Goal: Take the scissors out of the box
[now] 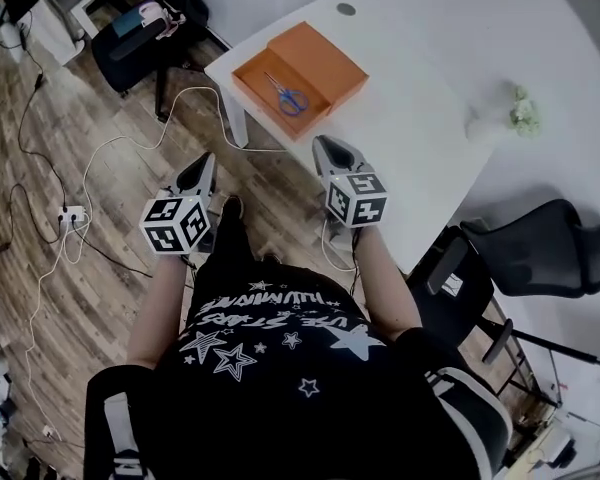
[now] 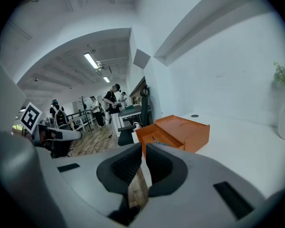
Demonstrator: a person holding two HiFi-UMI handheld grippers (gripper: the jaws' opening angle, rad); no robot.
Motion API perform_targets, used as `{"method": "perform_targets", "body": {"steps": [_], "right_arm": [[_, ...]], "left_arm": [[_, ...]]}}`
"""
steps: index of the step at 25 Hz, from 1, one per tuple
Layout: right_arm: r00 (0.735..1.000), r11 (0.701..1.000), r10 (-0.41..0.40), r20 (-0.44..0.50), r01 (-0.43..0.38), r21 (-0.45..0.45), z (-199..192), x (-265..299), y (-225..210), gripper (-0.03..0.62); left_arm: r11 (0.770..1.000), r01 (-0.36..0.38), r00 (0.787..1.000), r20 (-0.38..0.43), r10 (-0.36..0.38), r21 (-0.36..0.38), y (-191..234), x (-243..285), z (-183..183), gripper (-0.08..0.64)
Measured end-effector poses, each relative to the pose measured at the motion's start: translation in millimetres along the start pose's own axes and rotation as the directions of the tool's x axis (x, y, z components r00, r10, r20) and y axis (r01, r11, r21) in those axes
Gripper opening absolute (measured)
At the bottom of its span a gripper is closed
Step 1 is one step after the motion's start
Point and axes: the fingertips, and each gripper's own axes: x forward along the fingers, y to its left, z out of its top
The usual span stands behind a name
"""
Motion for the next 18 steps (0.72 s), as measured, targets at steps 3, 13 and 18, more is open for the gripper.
{"method": "perform_targets", "body": {"steps": [3, 13, 18], "right_arm": [[1.000, 1.000, -0.029, -0.012, 0.029, -0.010, 8, 24, -5, 0.057], [0.972, 0.984, -0.176, -0.156, 0.171, -0.046, 21, 111, -45, 0.057], [0.945, 0.977, -0.211, -0.249, 0.198, -0.075, 20, 139, -54, 0.058]], "left_arm": [[1.000, 0.029, 0.999, -0.025, -0.029, -0.003, 18, 28, 11, 0.018], [0.990, 0.136, 0.986, -0.107, -0.130, 0.046, 59, 131, 57, 0.018], [0.981, 0.186, 0.973, -0.146, -0.178, 0.047, 71, 164, 70, 0.018]]}}
